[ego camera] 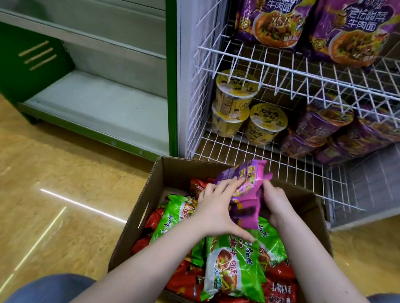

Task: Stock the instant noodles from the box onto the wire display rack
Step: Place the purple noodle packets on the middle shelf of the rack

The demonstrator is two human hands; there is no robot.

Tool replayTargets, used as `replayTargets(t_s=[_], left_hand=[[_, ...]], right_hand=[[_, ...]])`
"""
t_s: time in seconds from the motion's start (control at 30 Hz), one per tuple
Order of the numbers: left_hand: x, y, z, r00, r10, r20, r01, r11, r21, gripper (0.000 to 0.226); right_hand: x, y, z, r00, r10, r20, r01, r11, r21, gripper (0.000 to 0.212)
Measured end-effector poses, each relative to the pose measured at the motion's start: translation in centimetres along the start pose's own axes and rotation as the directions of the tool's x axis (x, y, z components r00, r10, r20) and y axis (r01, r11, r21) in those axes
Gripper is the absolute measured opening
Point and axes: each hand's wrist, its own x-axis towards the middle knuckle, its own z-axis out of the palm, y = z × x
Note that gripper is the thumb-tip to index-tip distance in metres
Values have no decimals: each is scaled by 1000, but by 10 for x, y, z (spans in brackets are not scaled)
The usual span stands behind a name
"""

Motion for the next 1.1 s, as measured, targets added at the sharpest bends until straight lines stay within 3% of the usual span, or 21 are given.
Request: replayTargets(t_s=[0.1,0.23,0.3,0.43,0.57,0.7,0.8,0.9,1.03,1.1], left_hand=[[1,-4,4,991,19,-136,-16,1000,24,120],[6,-17,5,950,23,-311,-50,995,-81,92],[7,-20,-4,942,58,-330,-104,987,-125,83],[11,-26,-37,957,19,-291,-142,903,-406,60],[16,-19,-67,974,-89,-208,-69,758,-649,52],[20,2,-95,980,-152,-131,-10,614,-789,47],[23,26,-119,991,-118,-64,12,556,-831,43],[26,54,-146,997,-71,-9,32,552,-833,22],[38,81,-184,1000,-1,9,7,640,-768,34],[45,96,-201,1000,8,18,8,674,-739,28]], right_hand=[[-4,-5,3,995,64,81,-71,993,90,48],[-11,-12,7,994,23,103,-36,991,126,42],[-15,-16,7,995,9,104,-24,990,142,35],[-23,-22,0,987,-47,153,30,993,115,26],[-30,-24,-9,955,-205,215,202,979,35,47],[-35,-30,-24,864,-474,169,499,851,-166,65],[-43,-44,-31,840,-508,192,531,841,-100,85],[-47,-63,-33,803,-568,178,576,818,14,67],[-53,-95,-31,780,-611,133,593,790,154,54],[-58,-113,-31,781,-613,116,586,785,204,43]])
